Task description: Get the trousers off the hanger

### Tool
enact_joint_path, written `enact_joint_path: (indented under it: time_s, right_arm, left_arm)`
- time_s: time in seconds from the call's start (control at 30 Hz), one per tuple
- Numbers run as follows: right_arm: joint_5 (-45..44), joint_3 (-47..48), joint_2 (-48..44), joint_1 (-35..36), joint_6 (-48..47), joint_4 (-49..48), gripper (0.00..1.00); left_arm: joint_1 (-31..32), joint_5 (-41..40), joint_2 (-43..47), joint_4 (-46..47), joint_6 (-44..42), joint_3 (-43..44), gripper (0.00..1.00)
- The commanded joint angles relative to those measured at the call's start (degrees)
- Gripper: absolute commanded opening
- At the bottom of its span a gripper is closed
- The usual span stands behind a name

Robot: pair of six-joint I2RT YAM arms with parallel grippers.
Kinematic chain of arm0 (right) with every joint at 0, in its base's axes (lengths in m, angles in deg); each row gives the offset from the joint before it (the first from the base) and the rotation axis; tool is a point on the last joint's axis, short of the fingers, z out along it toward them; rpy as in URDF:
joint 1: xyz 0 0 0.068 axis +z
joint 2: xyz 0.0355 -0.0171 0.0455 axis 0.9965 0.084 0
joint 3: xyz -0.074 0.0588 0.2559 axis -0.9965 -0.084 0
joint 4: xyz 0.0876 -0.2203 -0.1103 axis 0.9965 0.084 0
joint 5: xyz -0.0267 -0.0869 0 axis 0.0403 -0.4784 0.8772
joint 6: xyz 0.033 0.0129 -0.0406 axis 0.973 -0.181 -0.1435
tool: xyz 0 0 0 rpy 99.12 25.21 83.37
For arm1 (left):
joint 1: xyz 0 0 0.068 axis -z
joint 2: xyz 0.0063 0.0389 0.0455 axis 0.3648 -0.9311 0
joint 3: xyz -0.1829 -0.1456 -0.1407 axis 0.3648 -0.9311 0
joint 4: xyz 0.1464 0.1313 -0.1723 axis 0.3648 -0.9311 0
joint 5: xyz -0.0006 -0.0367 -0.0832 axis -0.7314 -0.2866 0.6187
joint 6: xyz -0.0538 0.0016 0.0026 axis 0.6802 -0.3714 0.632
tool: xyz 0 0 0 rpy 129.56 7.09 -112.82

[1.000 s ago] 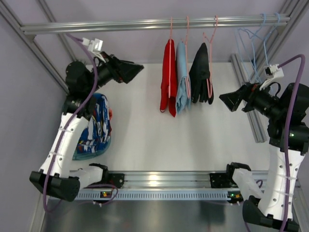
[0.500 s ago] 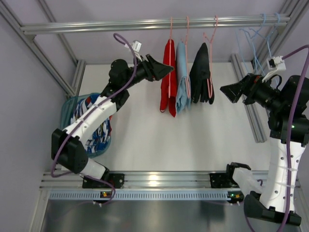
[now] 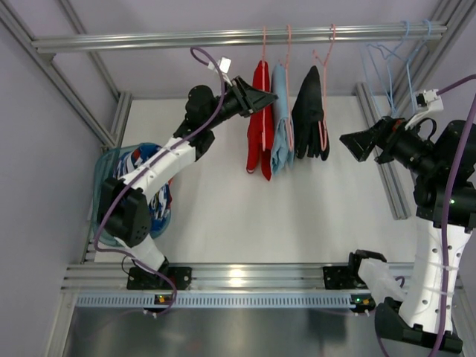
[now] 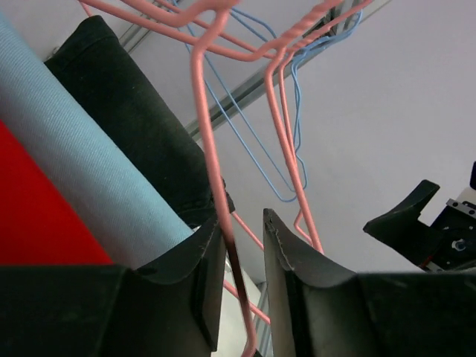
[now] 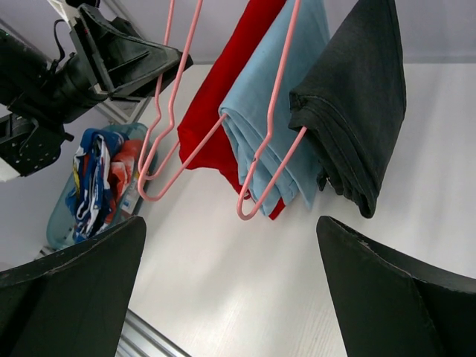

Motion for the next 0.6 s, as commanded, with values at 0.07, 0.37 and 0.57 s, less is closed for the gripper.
enact_joint_path:
  time_s: [0.07, 0.37, 0.57]
  right_arm:
    - [0.0, 1.2, -0.9, -0.7, -2.2, -0.3, 1.00]
    - [1.5, 2.3, -0.6, -0.7, -1.5, -1.7, 0.99]
    - [3.1, 2.2, -0.5, -0.6, 1.1, -5.0, 0.99]
  left_arm:
    - [0.1, 0.2, -1.4, 11.7, 7.8, 2.8, 0.20]
    - [-0.2, 0.1, 1.1, 12.0, 9.1, 7.7, 0.00]
    - [-0.1, 0.7, 3.6, 11.7, 6.0, 13.0, 0.00]
